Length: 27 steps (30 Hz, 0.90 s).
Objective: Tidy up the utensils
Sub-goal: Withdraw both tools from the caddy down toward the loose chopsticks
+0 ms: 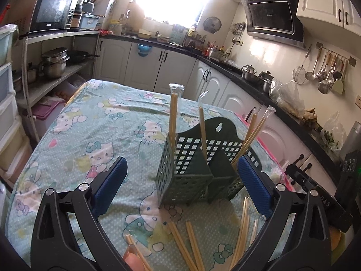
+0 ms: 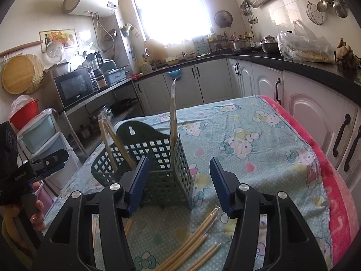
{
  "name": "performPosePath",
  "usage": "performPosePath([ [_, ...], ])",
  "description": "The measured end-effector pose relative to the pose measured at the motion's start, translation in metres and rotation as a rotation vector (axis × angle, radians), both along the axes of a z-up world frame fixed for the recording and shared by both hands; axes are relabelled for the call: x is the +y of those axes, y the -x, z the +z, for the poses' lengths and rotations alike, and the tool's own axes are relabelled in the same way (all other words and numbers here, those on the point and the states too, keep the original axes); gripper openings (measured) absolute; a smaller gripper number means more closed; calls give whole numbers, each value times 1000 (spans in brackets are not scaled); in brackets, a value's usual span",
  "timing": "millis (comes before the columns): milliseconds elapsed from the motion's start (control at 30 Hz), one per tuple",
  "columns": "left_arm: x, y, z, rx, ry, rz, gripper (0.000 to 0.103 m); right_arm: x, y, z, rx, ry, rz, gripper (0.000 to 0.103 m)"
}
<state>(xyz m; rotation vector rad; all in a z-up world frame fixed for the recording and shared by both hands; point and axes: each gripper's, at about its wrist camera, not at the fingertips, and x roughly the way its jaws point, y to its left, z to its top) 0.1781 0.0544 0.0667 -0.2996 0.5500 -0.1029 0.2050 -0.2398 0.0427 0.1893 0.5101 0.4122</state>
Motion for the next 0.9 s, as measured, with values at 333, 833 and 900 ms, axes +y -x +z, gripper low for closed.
performPosePath([
  [333, 7, 7, -17, 48, 3, 21, 90, 4, 6, -9, 27, 17, 22, 56],
  [833, 13, 16, -44, 119, -2, 37, 90, 13, 13, -32, 87, 44, 59, 57],
  [900, 13, 17, -47, 129, -3, 38, 90, 14, 13, -35, 95, 46, 62, 57],
])
